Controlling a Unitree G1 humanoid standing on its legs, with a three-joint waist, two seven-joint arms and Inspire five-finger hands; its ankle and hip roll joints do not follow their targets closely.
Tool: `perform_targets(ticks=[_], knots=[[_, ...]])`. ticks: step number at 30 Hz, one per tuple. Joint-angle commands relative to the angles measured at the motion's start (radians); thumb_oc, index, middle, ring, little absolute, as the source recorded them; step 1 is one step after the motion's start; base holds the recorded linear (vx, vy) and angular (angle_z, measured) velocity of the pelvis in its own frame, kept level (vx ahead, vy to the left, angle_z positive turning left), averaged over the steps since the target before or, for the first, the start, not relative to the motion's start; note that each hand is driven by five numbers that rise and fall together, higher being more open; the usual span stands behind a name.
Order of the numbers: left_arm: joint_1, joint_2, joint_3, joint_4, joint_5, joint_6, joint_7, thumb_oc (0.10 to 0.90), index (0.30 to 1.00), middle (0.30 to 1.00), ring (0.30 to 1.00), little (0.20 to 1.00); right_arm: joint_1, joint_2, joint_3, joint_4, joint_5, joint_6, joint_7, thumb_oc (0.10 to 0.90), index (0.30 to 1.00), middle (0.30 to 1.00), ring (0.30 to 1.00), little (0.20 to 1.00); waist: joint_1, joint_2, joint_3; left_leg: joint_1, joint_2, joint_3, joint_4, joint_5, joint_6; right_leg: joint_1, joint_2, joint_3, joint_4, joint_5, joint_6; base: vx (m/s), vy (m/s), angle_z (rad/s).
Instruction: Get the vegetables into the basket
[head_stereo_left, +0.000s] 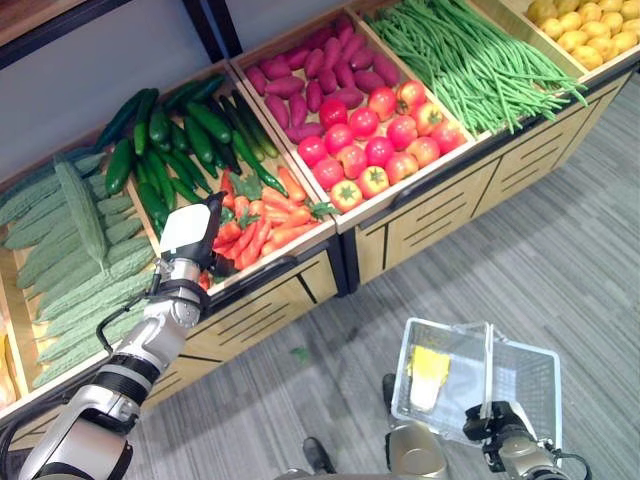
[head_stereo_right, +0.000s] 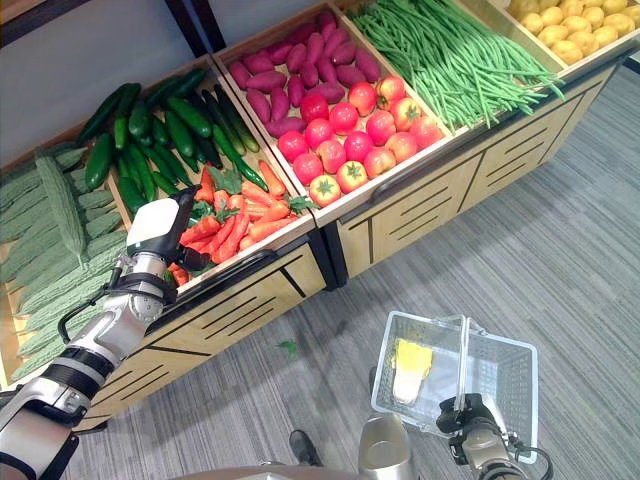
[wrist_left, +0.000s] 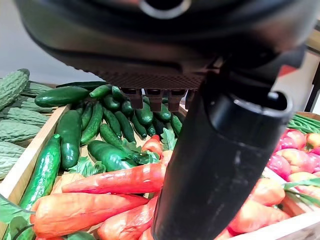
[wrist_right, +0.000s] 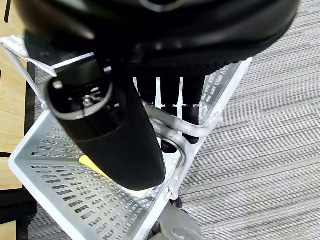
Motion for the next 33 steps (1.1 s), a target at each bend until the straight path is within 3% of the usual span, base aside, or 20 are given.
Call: perform_targets(ticks=[1, 9, 19, 33], knots=[[-0.145, 0.082, 0.065, 0.045, 0.077, 0.008, 0.035, 0.900, 1.000, 1.000, 1.000, 1.000, 0.034, 0.011, 0.059, 0.034, -0.043, 0.020, -0.008, 0.400, 0.300, 0.300, 0.300, 0.300, -0.013, -0.096, -0.040, -0.035, 0.022, -0.039, 0.000, 0.038, -0.069, 0.032, -0.060, 0.038, 0.011, -0.041, 0.121, 0.00, -0.011, -0.07], [-0.161, 0.086, 0.040, 0.095, 0.144, 0.043, 0.023, 0.900, 1.000, 1.000, 1.000, 1.000, 0.039, 0.018, 0.068, 0.036, -0.045, 0.019, -0.010, 0.400, 0.300, 0.300, 0.300, 0.300, -0.007, -0.110, -0.026, -0.057, 0.024, -0.039, 0.000, 0.045, -0.070, 0.010, -0.057, 0.040, 0.012, -0.034, 0.121, 0.00, -0.006, -0.04], [-0.234, 0.149, 0.000, 0.161, 0.173, 0.058, 0.022, 0.900, 1.000, 1.000, 1.000, 1.000, 0.038, 0.032, 0.111, 0.020, -0.051, 0.010, -0.002, 0.400, 0.300, 0.300, 0.300, 0.300, 0.002, -0.139, -0.008, -0.097, 0.030, -0.048, 0.000, 0.054, -0.073, -0.028, -0.051, 0.040, 0.013, -0.021, 0.125, 0.00, 0.000, 0.00], [-0.212, 0.111, 0.029, 0.133, 0.147, 0.060, 0.025, 0.900, 1.000, 1.000, 1.000, 1.000, 0.038, 0.051, 0.128, 0.028, -0.060, 0.018, 0.000, 0.400, 0.300, 0.300, 0.300, 0.300, 0.016, -0.166, 0.005, -0.108, 0.031, -0.052, 0.000, 0.056, -0.073, -0.035, -0.050, 0.039, 0.012, -0.020, 0.122, 0.00, 0.000, 0.00]])
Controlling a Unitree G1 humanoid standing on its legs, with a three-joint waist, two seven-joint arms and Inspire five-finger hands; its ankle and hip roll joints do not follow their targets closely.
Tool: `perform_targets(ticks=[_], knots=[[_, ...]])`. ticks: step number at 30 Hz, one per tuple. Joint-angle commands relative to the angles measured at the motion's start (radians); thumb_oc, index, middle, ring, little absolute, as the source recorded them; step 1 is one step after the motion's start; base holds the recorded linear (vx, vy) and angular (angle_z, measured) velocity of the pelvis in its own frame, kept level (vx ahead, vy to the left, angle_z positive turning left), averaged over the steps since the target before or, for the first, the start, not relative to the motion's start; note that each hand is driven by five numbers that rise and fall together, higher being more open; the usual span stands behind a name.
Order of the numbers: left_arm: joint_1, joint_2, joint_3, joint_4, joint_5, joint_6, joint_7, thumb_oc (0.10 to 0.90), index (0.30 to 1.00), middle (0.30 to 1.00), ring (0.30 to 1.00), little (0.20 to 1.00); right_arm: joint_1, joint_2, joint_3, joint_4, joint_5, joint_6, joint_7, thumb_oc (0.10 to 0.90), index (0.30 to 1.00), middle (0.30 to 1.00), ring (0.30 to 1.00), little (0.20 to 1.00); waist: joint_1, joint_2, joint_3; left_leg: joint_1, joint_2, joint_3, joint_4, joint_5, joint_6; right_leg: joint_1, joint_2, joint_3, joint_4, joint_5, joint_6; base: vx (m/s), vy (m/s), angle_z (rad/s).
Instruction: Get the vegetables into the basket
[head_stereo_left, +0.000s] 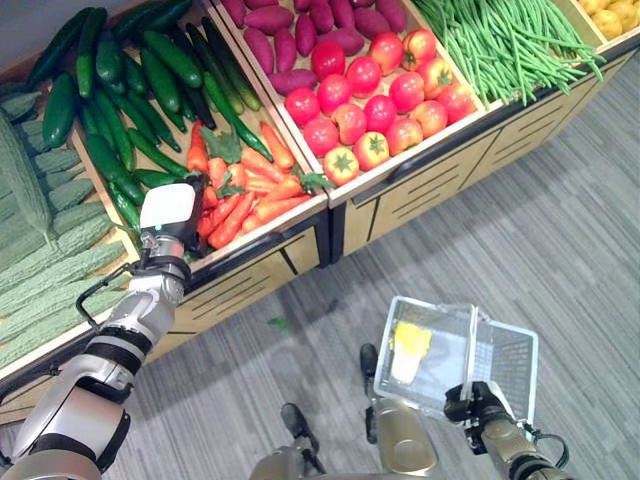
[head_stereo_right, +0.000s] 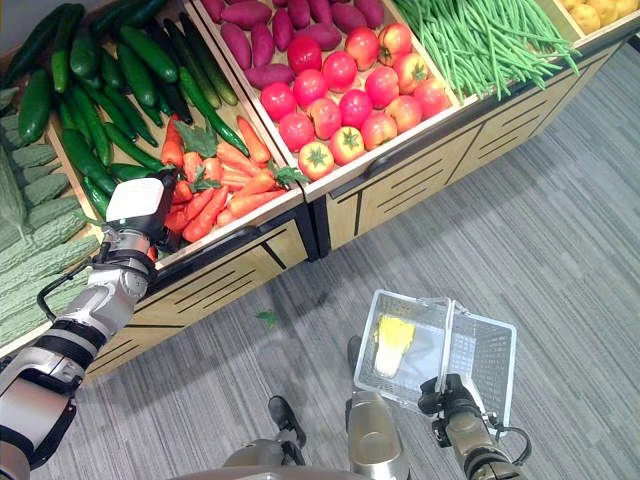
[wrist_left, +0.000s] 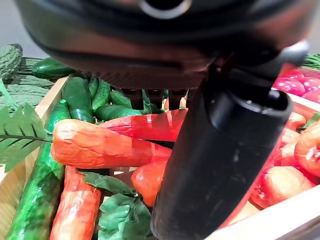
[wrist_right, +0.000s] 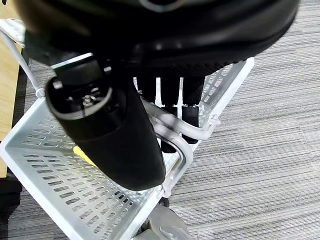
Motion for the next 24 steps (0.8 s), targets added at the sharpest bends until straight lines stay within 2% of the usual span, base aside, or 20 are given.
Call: perform_targets(ticks=[1, 3, 4, 5, 6, 24], knots=[[-0.057, 0.059, 0.076, -0.013, 0.025, 0.003, 0.056, 0.900, 1.000, 1.000, 1.000, 1.000, 0.080, 0.012, 0.076, 0.065, -0.052, 0.032, -0.005, 0.400, 0.300, 0.300, 0.300, 0.300, 0.012, -0.071, -0.074, -0.053, 0.030, -0.057, 0.000, 0.059, -0.072, 0.026, -0.055, 0.025, 0.009, -0.033, 0.132, 0.00, 0.000, 0.00], [-0.043, 0.052, 0.086, -0.046, 0.025, -0.002, 0.061, 0.900, 1.000, 1.000, 1.000, 1.000, 0.082, 0.014, 0.078, 0.064, -0.054, 0.033, -0.004, 0.400, 0.300, 0.300, 0.300, 0.300, 0.015, -0.071, -0.074, -0.047, 0.029, -0.058, 0.000, 0.056, -0.071, 0.032, -0.055, 0.024, 0.008, -0.036, 0.131, 0.00, 0.000, 0.00], [-0.038, 0.049, 0.093, -0.063, 0.028, -0.003, 0.062, 0.775, 0.824, 0.824, 0.824, 0.824, 0.080, 0.015, 0.079, 0.064, -0.058, 0.035, -0.004, 0.400, 0.300, 0.300, 0.300, 0.300, 0.016, -0.071, -0.073, -0.043, 0.028, -0.058, 0.000, 0.055, -0.071, 0.036, -0.056, 0.024, 0.007, -0.037, 0.131, 0.00, 0.000, 0.00], [-0.035, 0.048, 0.097, -0.069, 0.029, -0.004, 0.061, 0.696, 0.715, 0.715, 0.715, 0.715, 0.081, 0.015, 0.079, 0.064, -0.060, 0.035, -0.003, 0.400, 0.300, 0.300, 0.300, 0.300, 0.016, -0.070, -0.073, -0.040, 0.027, -0.058, 0.000, 0.054, -0.071, 0.038, -0.056, 0.024, 0.008, -0.038, 0.131, 0.00, 0.000, 0.00], [-0.033, 0.038, 0.100, -0.068, 0.020, -0.004, 0.058, 0.400, 0.300, 0.300, 0.300, 0.300, 0.079, 0.015, 0.081, 0.065, -0.064, 0.038, -0.002, 0.400, 0.300, 0.300, 0.300, 0.300, 0.016, -0.068, -0.073, -0.039, 0.027, -0.057, 0.000, 0.055, -0.071, 0.041, -0.057, 0.023, 0.007, -0.038, 0.130, 0.00, 0.000, 0.00], [-0.022, 0.028, 0.106, -0.083, 0.029, -0.003, 0.053, 0.400, 0.300, 0.300, 0.300, 0.300, 0.078, 0.016, 0.085, 0.067, -0.074, 0.043, -0.005, 0.400, 0.300, 0.300, 0.300, 0.300, 0.022, -0.078, -0.077, -0.060, 0.031, -0.059, 0.000, 0.062, -0.072, 0.025, -0.050, 0.023, 0.004, -0.035, 0.128, 0.00, -0.001, 0.00]])
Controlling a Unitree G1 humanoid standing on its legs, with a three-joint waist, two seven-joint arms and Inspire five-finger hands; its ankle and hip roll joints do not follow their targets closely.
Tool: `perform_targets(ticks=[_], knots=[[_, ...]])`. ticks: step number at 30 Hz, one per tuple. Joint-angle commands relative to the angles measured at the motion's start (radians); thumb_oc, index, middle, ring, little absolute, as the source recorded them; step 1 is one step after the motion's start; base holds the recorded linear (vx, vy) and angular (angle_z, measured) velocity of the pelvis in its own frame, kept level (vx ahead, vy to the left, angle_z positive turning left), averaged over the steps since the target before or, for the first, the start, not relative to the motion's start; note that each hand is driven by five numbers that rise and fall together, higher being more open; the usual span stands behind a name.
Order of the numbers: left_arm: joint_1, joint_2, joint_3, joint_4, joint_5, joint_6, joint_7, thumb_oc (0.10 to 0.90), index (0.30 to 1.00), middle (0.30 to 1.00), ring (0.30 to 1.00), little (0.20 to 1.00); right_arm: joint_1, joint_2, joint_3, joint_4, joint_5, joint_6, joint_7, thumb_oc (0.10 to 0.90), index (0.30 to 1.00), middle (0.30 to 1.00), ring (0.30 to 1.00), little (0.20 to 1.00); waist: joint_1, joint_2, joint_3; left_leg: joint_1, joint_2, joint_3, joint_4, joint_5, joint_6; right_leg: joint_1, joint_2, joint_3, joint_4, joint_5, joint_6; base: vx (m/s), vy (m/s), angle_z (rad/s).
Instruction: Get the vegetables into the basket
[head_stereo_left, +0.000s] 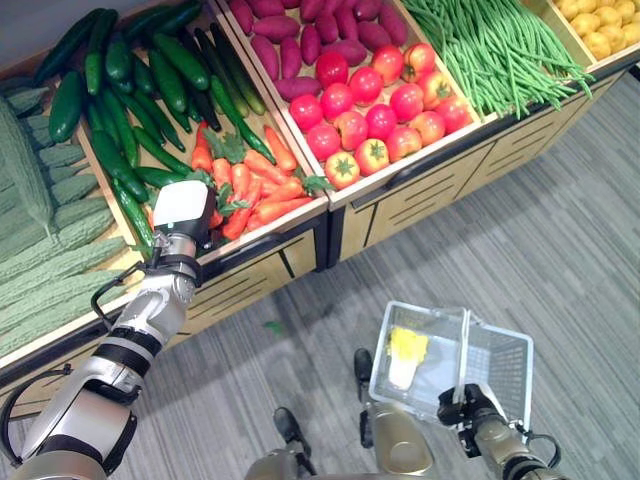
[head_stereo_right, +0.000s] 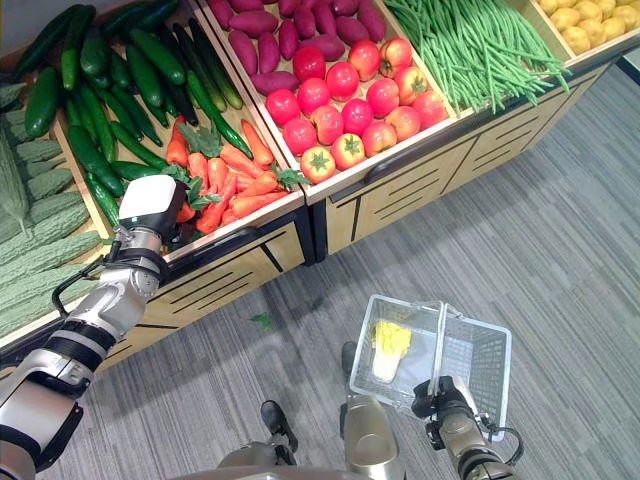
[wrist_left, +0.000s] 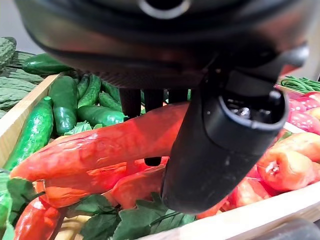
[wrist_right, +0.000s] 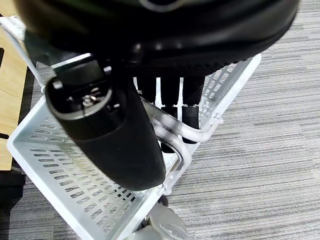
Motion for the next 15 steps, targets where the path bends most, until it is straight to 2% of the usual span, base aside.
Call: perform_targets(ticks=[1, 15], knots=[[-0.033, 0.061, 0.098, -0.016, 0.033, -0.008, 0.059, 0.400, 0.300, 0.300, 0.300, 0.300, 0.079, -0.009, 0.065, 0.056, -0.055, 0.039, -0.007, 0.400, 0.300, 0.300, 0.300, 0.300, 0.005, -0.039, -0.056, -0.069, 0.032, -0.060, 0.000, 0.061, -0.071, 0.019, -0.051, 0.017, 0.004, -0.041, 0.133, 0.00, 0.000, 0.00], [-0.003, 0.091, 0.164, -0.178, 0.060, -0.013, 0.079, 0.400, 0.300, 0.300, 0.300, 0.300, 0.087, -0.011, 0.056, 0.054, -0.064, 0.050, 0.002, 0.400, 0.300, 0.300, 0.300, 0.300, 0.022, -0.036, -0.062, -0.023, 0.025, -0.073, 0.000, 0.042, -0.067, 0.072, -0.057, 0.006, 0.006, -0.057, 0.132, 0.00, 0.001, 0.00]])
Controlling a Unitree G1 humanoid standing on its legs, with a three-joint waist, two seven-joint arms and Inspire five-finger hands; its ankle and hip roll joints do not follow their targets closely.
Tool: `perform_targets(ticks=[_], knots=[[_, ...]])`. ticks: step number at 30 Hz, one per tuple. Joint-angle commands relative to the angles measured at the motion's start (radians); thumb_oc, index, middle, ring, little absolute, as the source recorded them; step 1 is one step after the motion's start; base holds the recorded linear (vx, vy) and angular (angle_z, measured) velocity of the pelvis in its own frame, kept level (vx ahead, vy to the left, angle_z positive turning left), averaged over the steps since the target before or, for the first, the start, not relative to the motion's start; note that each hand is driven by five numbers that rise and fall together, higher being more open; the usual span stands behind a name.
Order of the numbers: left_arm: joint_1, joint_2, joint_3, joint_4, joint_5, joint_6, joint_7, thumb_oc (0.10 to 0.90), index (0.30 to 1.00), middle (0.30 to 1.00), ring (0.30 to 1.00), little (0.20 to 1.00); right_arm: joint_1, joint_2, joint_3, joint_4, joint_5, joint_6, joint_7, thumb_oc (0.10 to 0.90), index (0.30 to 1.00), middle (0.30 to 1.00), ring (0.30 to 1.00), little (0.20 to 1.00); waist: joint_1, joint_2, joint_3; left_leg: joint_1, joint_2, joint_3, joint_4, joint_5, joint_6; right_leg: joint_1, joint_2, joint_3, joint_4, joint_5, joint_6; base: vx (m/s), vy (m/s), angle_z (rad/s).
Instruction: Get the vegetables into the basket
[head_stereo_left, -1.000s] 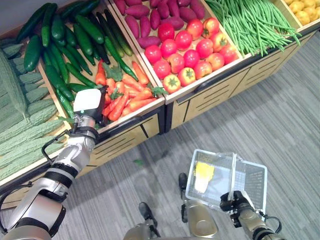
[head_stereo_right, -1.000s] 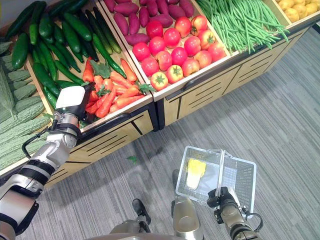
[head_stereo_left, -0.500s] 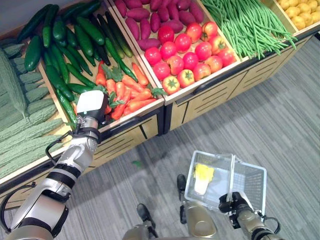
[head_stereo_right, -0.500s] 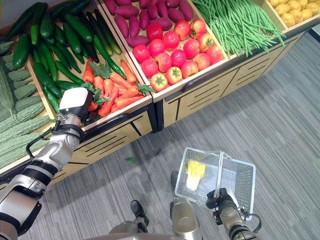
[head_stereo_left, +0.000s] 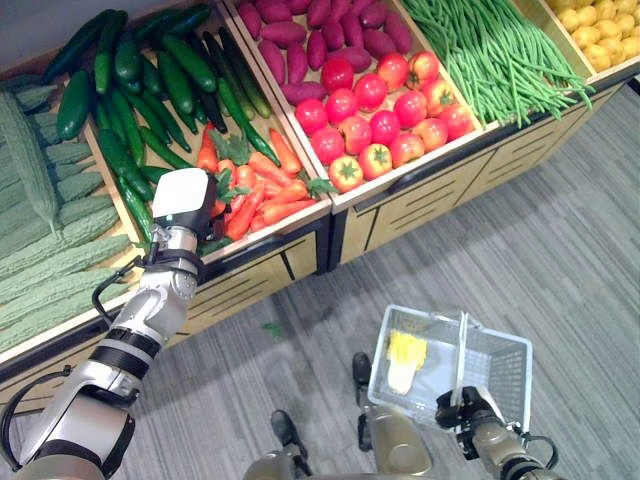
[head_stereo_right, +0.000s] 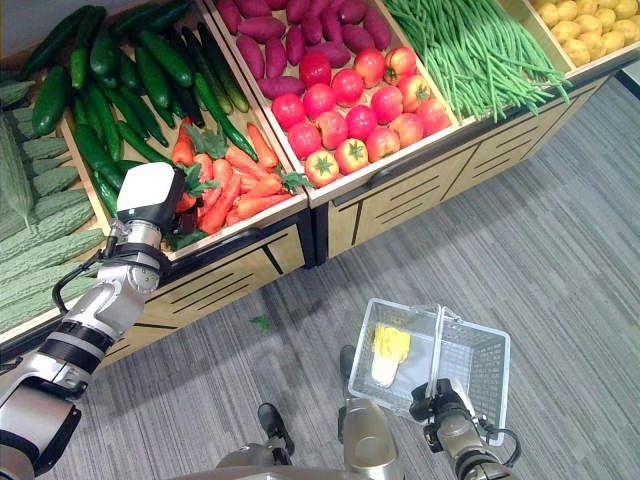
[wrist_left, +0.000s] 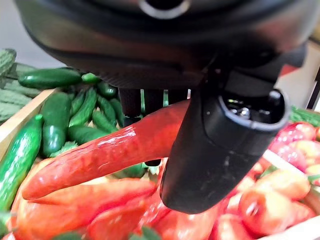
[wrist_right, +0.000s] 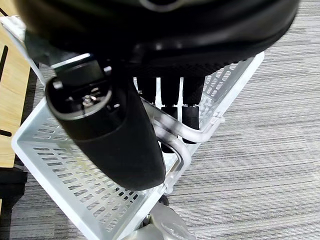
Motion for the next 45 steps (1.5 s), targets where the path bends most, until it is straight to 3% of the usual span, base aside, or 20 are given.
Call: perform_targets(ticks=[1, 19, 23, 24, 25, 29, 45], knots=[[-0.025, 0.098, 0.117, -0.068, 0.065, -0.021, 0.078, 0.400, 0.300, 0.300, 0.300, 0.300, 0.087, -0.015, 0.055, 0.046, -0.065, 0.039, -0.004, 0.400, 0.300, 0.300, 0.300, 0.300, 0.008, -0.029, -0.061, -0.042, 0.023, -0.071, 0.000, 0.037, -0.064, 0.049, -0.056, 0.010, 0.006, -0.062, 0.133, 0.00, 0.000, 0.00], [0.134, 0.112, 0.245, -0.292, 0.086, -0.053, 0.038, 0.400, 0.300, 0.300, 0.300, 0.300, 0.102, -0.012, 0.025, 0.073, -0.092, 0.069, 0.023, 0.400, 0.300, 0.300, 0.300, 0.300, 0.033, -0.039, -0.104, 0.029, 0.009, -0.087, 0.000, 0.000, -0.049, 0.128, -0.069, 0.003, 0.005, -0.084, 0.136, 0.01, 0.011, 0.03], [0.140, 0.092, 0.256, -0.277, 0.065, -0.053, 0.047, 0.400, 0.300, 0.300, 0.300, 0.300, 0.102, -0.010, 0.028, 0.074, -0.098, 0.068, 0.025, 0.400, 0.300, 0.300, 0.300, 0.300, 0.033, -0.040, -0.110, 0.031, 0.005, -0.090, 0.000, -0.001, -0.047, 0.133, -0.073, 0.002, 0.004, -0.085, 0.137, 0.00, 0.002, 0.01], [0.147, 0.057, 0.268, -0.267, 0.005, -0.060, 0.057, 0.400, 0.300, 0.300, 0.300, 0.300, 0.101, -0.008, 0.026, 0.074, -0.099, 0.071, 0.027, 0.400, 0.300, 0.300, 0.300, 0.300, 0.032, -0.041, -0.110, 0.030, 0.004, -0.092, 0.000, 0.000, -0.046, 0.134, -0.073, 0.001, 0.004, -0.084, 0.137, -0.02, 0.015, 0.06], [0.160, -0.028, 0.296, -0.240, -0.130, -0.073, 0.075, 0.400, 0.300, 0.300, 0.300, 0.300, 0.101, -0.005, 0.024, 0.073, -0.102, 0.077, 0.026, 0.400, 0.300, 0.300, 0.300, 0.300, 0.030, -0.045, -0.109, 0.028, 0.003, -0.093, 0.000, 0.002, -0.045, 0.131, -0.074, 0.000, 0.004, -0.082, 0.136, -0.02, 0.017, 0.05], [0.135, -0.086, 0.306, -0.173, -0.252, -0.084, 0.091, 0.400, 0.300, 0.300, 0.300, 0.300, 0.097, -0.005, 0.028, 0.074, -0.102, 0.079, 0.029, 0.400, 0.300, 0.300, 0.300, 0.300, 0.023, -0.048, -0.112, 0.026, 0.003, -0.090, 0.000, 0.003, -0.044, 0.129, -0.072, 0.001, 0.003, -0.079, 0.135, 0.00, 0.004, 0.01], [0.062, -0.064, 0.277, -0.111, -0.281, -0.066, 0.097, 0.400, 0.300, 0.300, 0.300, 0.300, 0.104, -0.005, 0.034, 0.069, -0.097, 0.080, 0.024, 0.400, 0.300, 0.300, 0.300, 0.300, 0.013, -0.047, -0.109, 0.016, 0.011, -0.078, 0.000, 0.010, -0.048, 0.118, -0.065, 0.006, 0.001, -0.080, 0.136, 0.00, -0.003, -0.01]])
